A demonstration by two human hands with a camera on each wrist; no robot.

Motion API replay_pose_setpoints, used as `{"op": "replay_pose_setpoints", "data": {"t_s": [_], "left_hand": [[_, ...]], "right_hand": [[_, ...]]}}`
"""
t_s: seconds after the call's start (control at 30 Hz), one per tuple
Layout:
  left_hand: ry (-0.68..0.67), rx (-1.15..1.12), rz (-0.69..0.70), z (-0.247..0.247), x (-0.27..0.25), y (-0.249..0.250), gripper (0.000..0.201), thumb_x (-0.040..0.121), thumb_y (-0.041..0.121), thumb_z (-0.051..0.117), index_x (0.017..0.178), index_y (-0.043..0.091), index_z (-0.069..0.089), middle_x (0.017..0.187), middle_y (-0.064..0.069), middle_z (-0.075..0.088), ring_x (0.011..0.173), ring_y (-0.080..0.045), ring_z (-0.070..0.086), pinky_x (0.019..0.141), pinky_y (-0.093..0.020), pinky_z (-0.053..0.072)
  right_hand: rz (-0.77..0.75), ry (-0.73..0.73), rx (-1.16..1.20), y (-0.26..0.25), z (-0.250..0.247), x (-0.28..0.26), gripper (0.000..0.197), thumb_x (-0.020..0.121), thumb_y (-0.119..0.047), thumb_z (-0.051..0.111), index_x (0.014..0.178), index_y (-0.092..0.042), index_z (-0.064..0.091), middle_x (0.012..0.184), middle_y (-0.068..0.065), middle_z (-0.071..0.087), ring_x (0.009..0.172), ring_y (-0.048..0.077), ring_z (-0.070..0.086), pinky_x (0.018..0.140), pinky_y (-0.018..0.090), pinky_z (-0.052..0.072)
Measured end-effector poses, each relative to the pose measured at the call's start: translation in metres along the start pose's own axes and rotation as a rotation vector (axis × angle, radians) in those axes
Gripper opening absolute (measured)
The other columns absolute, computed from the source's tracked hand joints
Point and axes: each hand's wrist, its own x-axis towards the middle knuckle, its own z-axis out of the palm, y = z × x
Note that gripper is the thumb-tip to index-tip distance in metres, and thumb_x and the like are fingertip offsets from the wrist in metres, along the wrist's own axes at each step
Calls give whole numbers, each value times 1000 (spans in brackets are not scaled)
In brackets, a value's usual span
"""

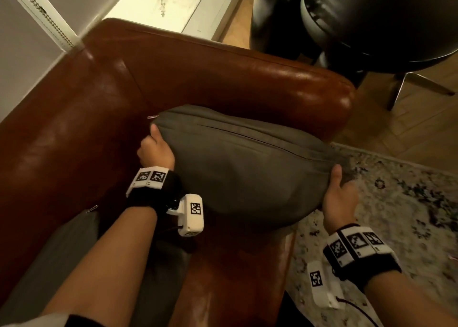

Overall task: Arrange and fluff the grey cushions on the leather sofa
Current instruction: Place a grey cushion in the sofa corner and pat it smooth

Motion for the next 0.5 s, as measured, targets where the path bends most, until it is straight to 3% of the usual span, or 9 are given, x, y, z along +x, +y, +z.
{"op": "replay_pose_setpoints", "data": {"t_s": [0.03, 0.1, 0.13, 0.23, 0.3, 0.37, 0.4, 0.43, 0.5], "left_hand": [[0, 13, 71, -4, 4, 3, 58, 102, 43, 26, 123, -3, 55, 130, -30, 52, 121, -44, 46, 95, -42, 36], [-24, 52, 177, -10, 10, 2, 56, 103, 39, 26, 118, -6, 56, 124, -32, 55, 118, -45, 48, 92, -42, 37], [-44, 72, 189, -9, 12, -3, 56, 103, 38, 26, 116, -8, 56, 123, -32, 55, 117, -46, 48, 92, -43, 37], [-108, 106, 122, 0, 12, -22, 57, 103, 38, 27, 116, -10, 54, 124, -33, 54, 118, -47, 47, 93, -44, 36], [-71, 55, 97, 2, 7, -22, 56, 104, 38, 26, 118, -8, 54, 126, -32, 54, 120, -46, 47, 94, -44, 36], [-8, -12, 74, -2, 0, -16, 58, 103, 41, 20, 125, 0, 55, 130, -26, 54, 122, -43, 46, 97, -42, 35], [18, -37, 58, -4, -5, -15, 60, 103, 44, 18, 128, 5, 55, 130, -24, 55, 122, -41, 47, 98, -42, 35], [40, -50, 49, -6, -10, -13, 62, 102, 47, 16, 129, 8, 55, 130, -23, 56, 122, -40, 47, 99, -43, 35], [61, -39, 76, -8, -20, -14, 63, 102, 48, 16, 126, 8, 57, 126, -24, 57, 120, -41, 48, 97, -42, 36]], "right_hand": [[-46, 27, 36, -7, 1, -2, 65, 90, -67, 44, 123, -13, 56, 119, 7, 64, 110, 27, 61, 96, 49, 50], [-85, 47, 59, -7, -1, -4, 72, 85, -73, 43, 125, -14, 54, 120, 8, 64, 110, 29, 61, 95, 50, 51], [-88, 44, 43, -5, -2, -5, 75, 86, -72, 43, 126, -10, 54, 118, 9, 64, 110, 32, 61, 93, 49, 51], [-34, 51, -80, 5, 0, -10, 57, 99, -49, 40, 123, 0, 53, 115, 17, 61, 112, 36, 58, 86, 39, 44], [34, 65, -66, 7, 3, -18, 69, 95, -62, 37, 127, -3, 50, 120, 18, 61, 113, 36, 57, 90, 38, 45], [109, 59, 8, 12, 4, -22, 102, 71, -91, 28, 129, -10, 52, 117, 12, 64, 107, 35, 61, 93, 47, 50], [128, 63, 41, 16, 4, -22, 109, 63, -97, 24, 123, -13, 56, 112, 10, 65, 102, 34, 63, 92, 51, 51], [111, 64, 38, 16, 4, -22, 102, 66, -96, 23, 112, -12, 60, 103, 9, 67, 94, 30, 64, 90, 49, 52], [19, 68, -8, 7, 4, -26, 69, 90, -73, 28, 89, -10, 58, 83, 4, 62, 78, 23, 60, 83, 37, 49]]}}
